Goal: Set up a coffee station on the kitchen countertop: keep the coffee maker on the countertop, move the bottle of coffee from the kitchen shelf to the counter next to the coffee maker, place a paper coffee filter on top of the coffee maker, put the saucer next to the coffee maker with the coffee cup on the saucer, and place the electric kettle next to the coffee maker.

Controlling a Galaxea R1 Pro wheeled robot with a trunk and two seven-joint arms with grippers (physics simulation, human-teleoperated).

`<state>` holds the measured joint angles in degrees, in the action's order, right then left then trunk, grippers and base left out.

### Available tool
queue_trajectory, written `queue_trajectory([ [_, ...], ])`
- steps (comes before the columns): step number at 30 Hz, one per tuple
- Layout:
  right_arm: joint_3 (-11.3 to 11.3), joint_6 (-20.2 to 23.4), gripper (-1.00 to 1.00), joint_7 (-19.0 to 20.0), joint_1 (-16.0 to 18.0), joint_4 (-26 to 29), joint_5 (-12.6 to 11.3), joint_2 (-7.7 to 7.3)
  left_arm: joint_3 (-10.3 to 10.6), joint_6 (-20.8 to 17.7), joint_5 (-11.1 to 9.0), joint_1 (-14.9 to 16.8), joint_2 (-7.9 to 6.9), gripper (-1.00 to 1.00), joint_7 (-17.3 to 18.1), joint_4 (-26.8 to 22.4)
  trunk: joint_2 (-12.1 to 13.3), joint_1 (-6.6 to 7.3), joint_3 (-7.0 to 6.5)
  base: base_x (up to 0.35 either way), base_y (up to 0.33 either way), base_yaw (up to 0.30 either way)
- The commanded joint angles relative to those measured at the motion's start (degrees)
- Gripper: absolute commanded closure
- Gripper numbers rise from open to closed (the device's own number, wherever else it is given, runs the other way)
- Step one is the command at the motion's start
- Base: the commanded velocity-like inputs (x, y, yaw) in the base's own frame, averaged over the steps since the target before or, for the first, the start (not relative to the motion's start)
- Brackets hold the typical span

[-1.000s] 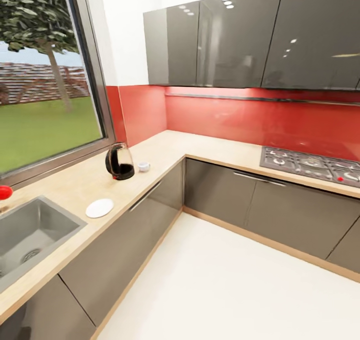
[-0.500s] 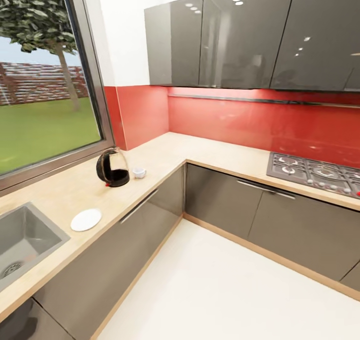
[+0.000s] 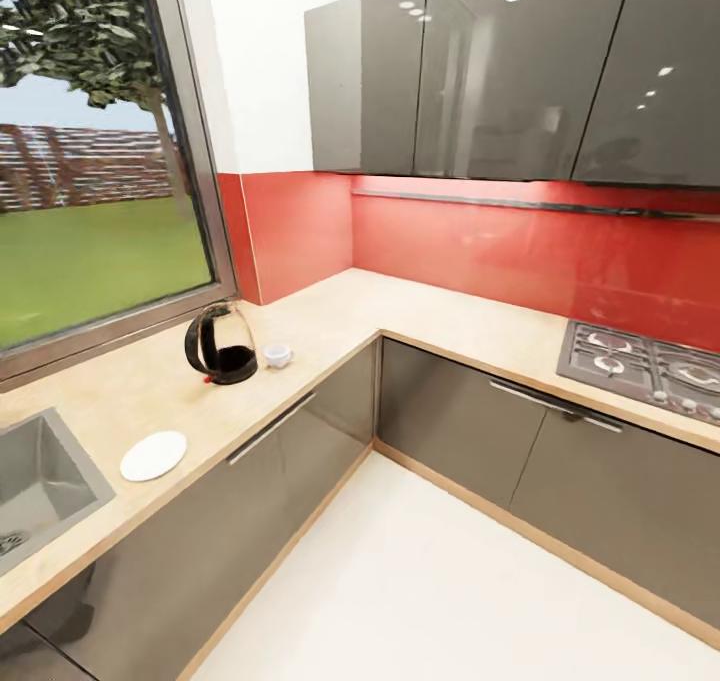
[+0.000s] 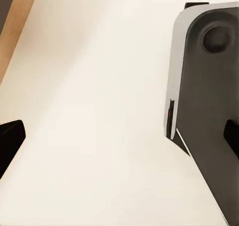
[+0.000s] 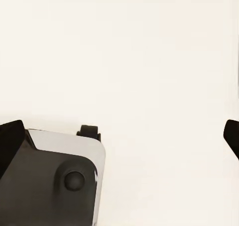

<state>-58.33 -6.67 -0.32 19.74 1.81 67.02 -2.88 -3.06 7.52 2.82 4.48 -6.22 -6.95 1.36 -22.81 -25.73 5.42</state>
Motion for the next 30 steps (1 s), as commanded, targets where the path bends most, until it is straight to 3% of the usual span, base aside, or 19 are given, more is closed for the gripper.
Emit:
queue_trajectory([
  [1, -0.5, -0.2, -1.0, 0.0, 0.0, -0.1, 0.5, -0.02, -0.3, 0.3, 0.3, 0.1, -0.01, -1.0, -0.2, 0.2, -0.1, -0.06, 0.12, 0.243, -0.234, 0.275],
  [12, -0.6, -0.2, -1.0, 0.0, 0.0, -0.1, 0.5, -0.02, -0.4, 0.4, 0.2, 0.1, -0.11, -1.0, -0.2, 0.2, -0.1, -0.06, 0.12, 0.202, -0.154, 0.278],
  [30, -0.6, -0.1, -1.0, -0.1, 0.0, 0.0, 0.5, 0.02, -0.5, 0.4, 0.0, 0.1, -0.11, -1.0, -0.2, 0.2, -0.1, -0.06, 0.12, 0.009, -0.003, 0.279],
])
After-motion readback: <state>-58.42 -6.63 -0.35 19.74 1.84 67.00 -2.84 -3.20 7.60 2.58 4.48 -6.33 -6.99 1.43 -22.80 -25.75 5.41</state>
